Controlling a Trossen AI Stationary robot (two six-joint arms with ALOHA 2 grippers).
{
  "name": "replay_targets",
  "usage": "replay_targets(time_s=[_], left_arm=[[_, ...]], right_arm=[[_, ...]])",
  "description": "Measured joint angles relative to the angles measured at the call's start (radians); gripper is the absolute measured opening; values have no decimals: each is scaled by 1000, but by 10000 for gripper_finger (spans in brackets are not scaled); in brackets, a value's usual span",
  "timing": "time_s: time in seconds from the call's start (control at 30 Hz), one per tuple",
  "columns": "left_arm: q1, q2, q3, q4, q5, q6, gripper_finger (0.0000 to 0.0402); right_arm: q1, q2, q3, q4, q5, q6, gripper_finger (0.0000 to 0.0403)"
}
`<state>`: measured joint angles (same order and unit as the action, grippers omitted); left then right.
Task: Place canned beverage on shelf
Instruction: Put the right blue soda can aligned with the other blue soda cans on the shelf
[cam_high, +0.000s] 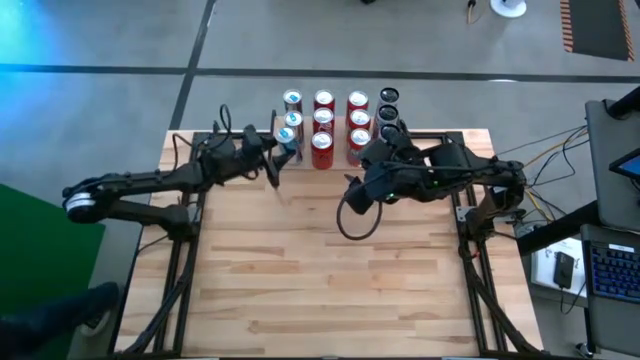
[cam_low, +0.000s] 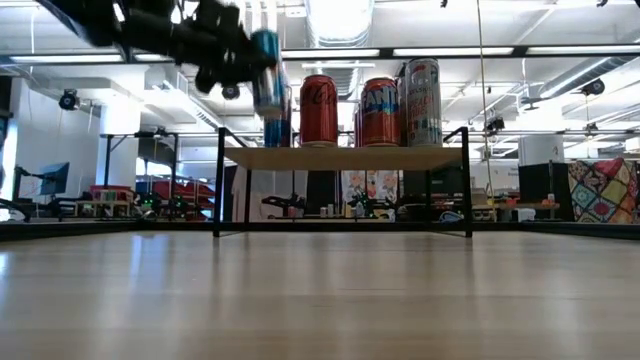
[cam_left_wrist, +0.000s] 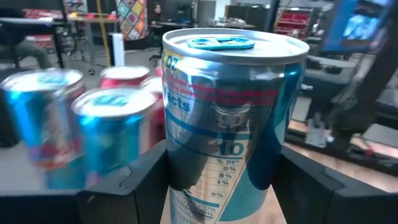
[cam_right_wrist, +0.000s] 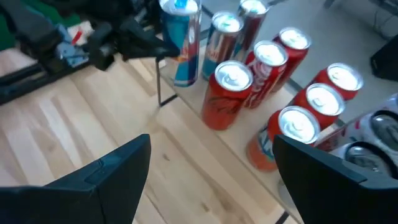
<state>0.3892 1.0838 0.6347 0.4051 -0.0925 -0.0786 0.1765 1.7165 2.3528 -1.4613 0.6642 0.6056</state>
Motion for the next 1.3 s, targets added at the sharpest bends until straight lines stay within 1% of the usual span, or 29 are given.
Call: replay_targets(time_s=[0.13, 0.2, 0.37, 0.5, 0.63, 0.7, 0.93, 1.1, 1.3], left_arm=[[65, 24, -26, 43, 57, 39, 227], [78, 41, -26, 52, 67, 65, 227], [88, 115, -9, 72, 161, 85, 228], [89, 179, -9, 87, 164, 90, 228], [89, 210, 11, 102, 162, 98, 228], [89, 216, 25, 84, 162, 104, 228], [89, 192, 71, -43, 162, 140, 228], [93, 165, 57, -46, 132, 149, 228], [107, 172, 50, -28, 127, 134, 229]], right_arm=[[-7, -17, 0, 6, 40, 14, 326], [-14, -28, 0, 6, 51, 23, 326], [-37, -53, 0, 5, 54, 24, 326], [-47, -66, 0, 3, 54, 25, 326], [-46, -79, 0, -1, 53, 25, 326], [-46, -82, 0, -2, 54, 25, 326], [-62, -94, 0, -21, 54, 24, 326], [-66, -95, 0, -32, 54, 24, 326], [-68, -93, 0, -32, 54, 23, 326]])
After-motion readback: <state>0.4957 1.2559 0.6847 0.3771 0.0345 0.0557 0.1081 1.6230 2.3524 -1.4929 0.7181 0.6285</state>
